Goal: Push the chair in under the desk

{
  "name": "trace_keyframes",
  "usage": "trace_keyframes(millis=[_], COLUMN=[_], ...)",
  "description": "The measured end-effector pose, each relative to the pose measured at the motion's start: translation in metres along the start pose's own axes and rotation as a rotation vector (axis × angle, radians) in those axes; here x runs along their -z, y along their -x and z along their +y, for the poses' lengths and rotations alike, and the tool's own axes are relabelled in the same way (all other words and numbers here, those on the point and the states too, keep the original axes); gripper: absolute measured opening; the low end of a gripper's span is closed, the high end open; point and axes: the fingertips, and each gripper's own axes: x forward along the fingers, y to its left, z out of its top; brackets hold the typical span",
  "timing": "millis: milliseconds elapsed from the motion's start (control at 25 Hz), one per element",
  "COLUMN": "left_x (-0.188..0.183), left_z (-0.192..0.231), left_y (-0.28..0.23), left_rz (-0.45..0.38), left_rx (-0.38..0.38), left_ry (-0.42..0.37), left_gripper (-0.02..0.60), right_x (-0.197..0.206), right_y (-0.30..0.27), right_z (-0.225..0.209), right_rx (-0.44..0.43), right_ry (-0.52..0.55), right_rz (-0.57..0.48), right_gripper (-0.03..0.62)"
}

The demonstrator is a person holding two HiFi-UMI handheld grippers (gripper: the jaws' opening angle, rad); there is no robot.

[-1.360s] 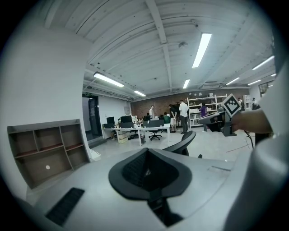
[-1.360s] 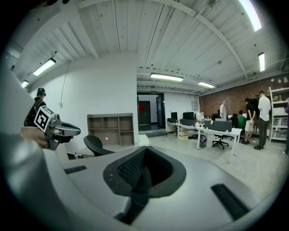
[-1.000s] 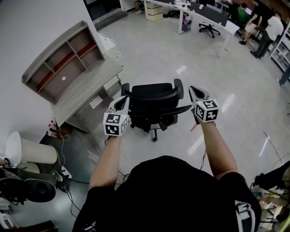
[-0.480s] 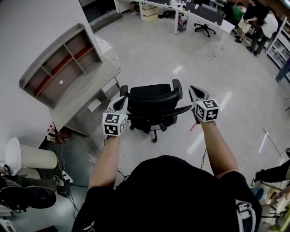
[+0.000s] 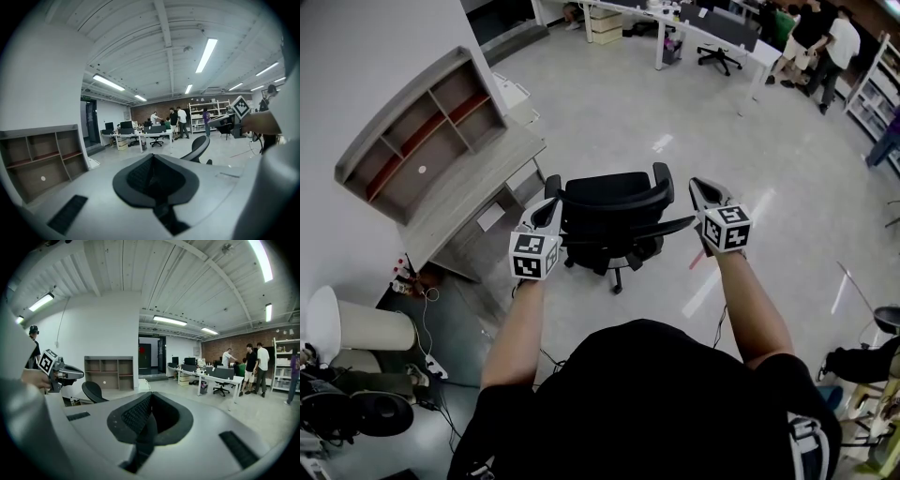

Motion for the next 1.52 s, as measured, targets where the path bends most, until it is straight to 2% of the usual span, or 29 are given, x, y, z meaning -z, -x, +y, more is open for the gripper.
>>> trace_keyframes(millis=[400, 560, 800, 880, 960, 1040, 1280, 1520], left_x=[0.012, 0.027, 0.065, 0.078, 0.091, 0.101, 0.141, 0.185], left_z=[0.004, 0.004, 0.001, -0.001, -0.005, -0.01, -0.023, -0.035], left_y=[-0.007, -0.011, -0.019, -0.021, -0.025, -0.028, -0.035, -0.04], left_rz=[0.036, 0.085, 0.203, 0.244, 0.286, 0.321, 0.415, 0.557], left_rx=[0.004, 0.027, 0.113, 0.144, 0.181, 0.22, 0.326, 0.406], left_ry=[-0.015, -0.04, -0.077, -0.103, -0.133, -0.167, -0.287, -0.41], left_gripper=[0.011, 0.011, 0.012, 0.031, 0.101, 0.137, 0.18, 0.209], right_x=[0.013, 0.026, 0.06, 0.072, 0.084, 0.095, 0.129, 0.163], right_y=[-0.006, -0.009, -0.018, -0.02, -0.023, -0.027, -0.033, -0.036], right_z=[-0.003, 0.001, 0.004, 0.005, 0.005, 0.006, 0.02, 0.029], right_rx=[-0.016, -0.058, -0.126, -0.144, -0.161, -0.179, -0.264, -0.363], right_ry=[0.033, 0.073, 0.149, 0.177, 0.2, 0.219, 0.288, 0.354], right_rz=[0.038, 0.083, 0.19, 0.22, 0.253, 0.29, 0.398, 0.482], right_gripper=[-0.002, 0.006, 0.067, 0.077, 0.093, 0.119, 0.157, 0.201])
